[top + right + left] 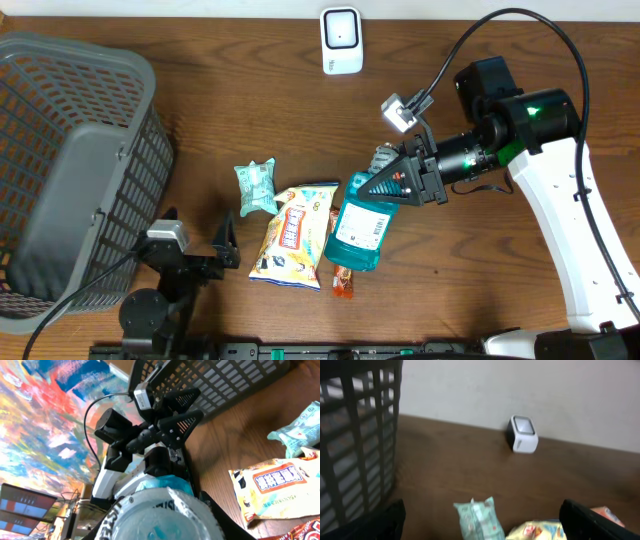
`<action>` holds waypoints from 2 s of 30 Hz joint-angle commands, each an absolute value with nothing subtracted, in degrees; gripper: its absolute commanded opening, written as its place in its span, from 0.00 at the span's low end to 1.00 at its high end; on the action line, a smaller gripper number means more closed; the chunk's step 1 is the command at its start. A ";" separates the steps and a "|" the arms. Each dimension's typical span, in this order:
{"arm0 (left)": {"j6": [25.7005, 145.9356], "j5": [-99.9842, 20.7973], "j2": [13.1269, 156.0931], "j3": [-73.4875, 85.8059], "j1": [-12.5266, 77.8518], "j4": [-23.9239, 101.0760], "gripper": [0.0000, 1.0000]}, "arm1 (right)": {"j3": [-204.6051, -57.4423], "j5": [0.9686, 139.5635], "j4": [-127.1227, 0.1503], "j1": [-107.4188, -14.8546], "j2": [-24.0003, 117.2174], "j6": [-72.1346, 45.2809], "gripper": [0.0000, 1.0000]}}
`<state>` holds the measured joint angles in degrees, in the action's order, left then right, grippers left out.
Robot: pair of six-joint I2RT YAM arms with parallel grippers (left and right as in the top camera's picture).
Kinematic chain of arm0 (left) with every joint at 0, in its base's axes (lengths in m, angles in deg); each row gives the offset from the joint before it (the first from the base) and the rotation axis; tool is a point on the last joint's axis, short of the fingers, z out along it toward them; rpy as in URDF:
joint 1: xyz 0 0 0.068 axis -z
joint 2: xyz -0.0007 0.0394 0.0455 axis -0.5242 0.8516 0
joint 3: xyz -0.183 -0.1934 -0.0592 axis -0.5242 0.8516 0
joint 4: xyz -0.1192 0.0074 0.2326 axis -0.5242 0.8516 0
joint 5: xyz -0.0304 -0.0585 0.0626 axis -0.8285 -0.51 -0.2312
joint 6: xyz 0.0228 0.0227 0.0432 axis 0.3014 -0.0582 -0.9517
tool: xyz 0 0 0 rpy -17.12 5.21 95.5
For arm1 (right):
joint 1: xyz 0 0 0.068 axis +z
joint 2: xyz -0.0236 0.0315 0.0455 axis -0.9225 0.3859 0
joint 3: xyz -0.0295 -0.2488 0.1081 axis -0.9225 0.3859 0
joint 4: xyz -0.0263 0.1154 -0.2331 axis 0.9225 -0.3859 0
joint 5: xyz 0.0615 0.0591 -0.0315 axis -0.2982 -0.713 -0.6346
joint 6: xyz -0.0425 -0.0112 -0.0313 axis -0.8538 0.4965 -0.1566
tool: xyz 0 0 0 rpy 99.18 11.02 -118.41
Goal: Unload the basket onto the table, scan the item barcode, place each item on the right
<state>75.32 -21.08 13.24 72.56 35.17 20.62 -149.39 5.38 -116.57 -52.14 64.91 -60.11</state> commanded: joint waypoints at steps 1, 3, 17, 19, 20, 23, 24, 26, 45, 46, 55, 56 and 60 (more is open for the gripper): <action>75.84 -21.41 13.19 72.87 35.38 22.68 0.98 | -150.14 2.26 -116.59 -52.32 63.25 -60.64 0.02; 75.84 -21.41 13.19 72.87 35.38 24.97 0.98 | -150.14 3.53 -116.43 -52.32 63.25 -60.64 0.02; 75.84 -21.39 13.19 72.87 35.38 48.38 0.98 | -150.14 20.09 -105.51 -51.64 63.27 -52.51 0.02; 75.84 -21.39 13.19 72.84 35.38 52.23 0.98 | -150.09 28.73 -100.59 -50.57 63.43 -45.03 0.02; 75.84 -21.39 13.19 72.87 35.38 53.89 0.98 | -150.07 34.50 -98.05 -49.78 63.54 -40.51 0.02; 75.84 -21.39 13.19 72.84 35.38 55.11 0.98 | -150.05 48.81 -92.13 -46.72 64.39 -32.92 0.02; 75.84 -21.39 13.21 72.84 35.38 55.11 0.98 | -150.03 51.59 -89.90 -45.24 64.96 -32.49 0.02; 75.84 -21.39 13.21 72.84 35.38 55.13 0.98 | -150.05 53.47 -85.97 -42.68 66.07 -32.51 0.02; 75.84 -21.39 13.21 72.84 35.38 55.11 0.98 | -150.05 104.20 -46.30 -32.71 84.61 -41.67 0.01; 75.84 -21.39 13.21 72.84 35.38 55.11 0.98 | -150.07 108.46 -41.22 -32.71 85.79 -44.38 0.01; 75.84 -21.39 13.21 72.84 35.38 55.11 0.98 | -153.04 121.62 -20.81 -32.69 95.05 -59.89 0.01; 75.84 -21.39 13.21 72.84 35.38 55.11 0.98 | -154.77 122.82 -18.89 -32.71 97.09 -61.97 0.01; 75.84 -21.39 13.21 72.84 35.38 55.11 0.98 | -163.93 124.83 -16.31 -33.15 105.24 -64.24 0.01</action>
<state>75.34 -21.06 13.24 72.19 35.17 52.03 -156.32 119.26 -17.82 -33.00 101.13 -58.45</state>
